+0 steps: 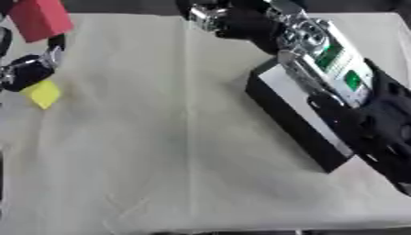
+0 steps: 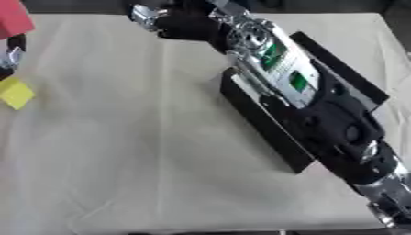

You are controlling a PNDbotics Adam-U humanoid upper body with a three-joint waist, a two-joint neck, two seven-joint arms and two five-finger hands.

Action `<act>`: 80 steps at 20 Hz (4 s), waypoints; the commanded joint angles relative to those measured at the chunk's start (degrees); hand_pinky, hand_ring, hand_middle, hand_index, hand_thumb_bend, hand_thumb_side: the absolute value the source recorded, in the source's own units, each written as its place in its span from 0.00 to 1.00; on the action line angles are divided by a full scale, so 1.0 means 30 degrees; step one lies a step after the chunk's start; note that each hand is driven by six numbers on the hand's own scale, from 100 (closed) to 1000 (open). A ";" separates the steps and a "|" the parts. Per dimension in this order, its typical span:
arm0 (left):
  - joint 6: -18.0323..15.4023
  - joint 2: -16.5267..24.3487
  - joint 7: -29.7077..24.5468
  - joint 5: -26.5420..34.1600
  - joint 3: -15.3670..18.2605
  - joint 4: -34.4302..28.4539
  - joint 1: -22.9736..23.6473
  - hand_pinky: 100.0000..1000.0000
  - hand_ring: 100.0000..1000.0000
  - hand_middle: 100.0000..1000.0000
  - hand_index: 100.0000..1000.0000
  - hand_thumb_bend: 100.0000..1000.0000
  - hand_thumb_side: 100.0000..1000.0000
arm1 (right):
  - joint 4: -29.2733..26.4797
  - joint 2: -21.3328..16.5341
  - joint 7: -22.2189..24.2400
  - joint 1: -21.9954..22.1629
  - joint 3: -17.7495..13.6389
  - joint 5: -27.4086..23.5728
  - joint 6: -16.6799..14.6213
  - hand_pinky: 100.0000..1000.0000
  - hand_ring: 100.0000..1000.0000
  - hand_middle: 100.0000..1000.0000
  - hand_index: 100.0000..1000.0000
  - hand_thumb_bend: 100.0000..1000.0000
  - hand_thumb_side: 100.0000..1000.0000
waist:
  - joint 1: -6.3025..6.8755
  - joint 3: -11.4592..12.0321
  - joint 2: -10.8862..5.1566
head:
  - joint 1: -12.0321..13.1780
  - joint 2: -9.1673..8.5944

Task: Pick up the objects with one hand, pass them to the other hand, and then place them into the box on the other side of the table.

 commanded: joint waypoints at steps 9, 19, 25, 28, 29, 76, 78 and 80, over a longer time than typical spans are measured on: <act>-0.0608 -0.0692 0.3975 -0.3961 -0.1014 0.1413 -0.0237 0.73 0.56 0.48 0.48 0.10 0.00 | -0.1624 0.0301 0.1312 -0.0896 0.0590 -0.0282 0.3192 1.00 1.00 1.00 1.00 0.15 0.33 | -0.0060 0.0088 -0.0296 | -0.0424 -0.0843; -0.0594 -0.1745 0.6371 -0.7120 -0.1417 0.2722 -0.0400 0.72 0.56 0.47 0.48 0.14 0.00 | -0.1068 0.0930 0.1992 -0.1456 0.1365 -0.0741 0.3647 1.00 1.00 1.00 1.00 0.14 0.37 | -0.0165 0.0195 -0.0145 | -0.0622 -0.0963; -0.0469 -0.2126 0.7408 -0.7843 -0.1608 0.2725 -0.0251 0.72 0.55 0.47 0.48 0.14 0.00 | -0.0016 0.1251 0.2220 -0.1767 0.1983 0.0070 0.3579 1.00 1.00 1.00 1.00 0.13 0.40 | -0.0220 0.0360 -0.0115 | -0.0759 -0.0843; -0.0280 -0.2236 0.7794 -0.8098 -0.1638 0.2800 -0.0236 0.71 0.55 0.47 0.48 0.14 0.00 | 0.0459 0.1338 0.2418 -0.1836 0.2174 0.0393 0.3424 1.00 1.00 1.00 1.00 0.14 0.40 | -0.0270 0.0404 -0.0118 | -0.0759 -0.0775; -0.0197 -0.2261 0.7949 -0.8135 -0.1651 0.2797 -0.0230 0.71 0.55 0.47 0.48 0.14 0.00 | 0.0571 0.1352 0.2443 -0.1851 0.2194 0.0517 0.3352 1.00 1.00 1.00 1.00 0.14 0.39 | -0.0281 0.0416 -0.0118 | -0.0766 -0.0743; -0.0962 -0.3306 1.0077 -0.7855 -0.2933 0.3210 -0.0519 0.69 0.54 0.46 0.49 0.10 0.00 | 0.3805 0.1800 0.2417 -0.2150 0.2428 0.1375 0.1051 0.99 1.00 1.00 1.00 0.20 0.23 | -0.0331 0.0830 0.0172 | -0.1508 -0.0480; -0.0985 -0.3316 1.0152 -0.7796 -0.2962 0.3224 -0.0526 0.69 0.54 0.46 0.49 0.10 0.00 | 0.3715 0.1723 0.2529 -0.2076 0.2408 0.1050 0.0890 0.99 1.00 1.00 1.00 0.24 0.16 | -0.0330 0.0829 0.0178 | -0.1532 -0.0466; -0.1025 -0.3339 1.0195 -0.7755 -0.2992 0.3237 -0.0541 0.69 0.54 0.46 0.49 0.10 0.00 | 0.3629 0.1685 0.2501 -0.2051 0.2369 0.0629 0.0900 0.98 0.98 0.97 1.00 0.23 0.13 | -0.0323 0.0836 0.0181 | -0.1551 -0.0443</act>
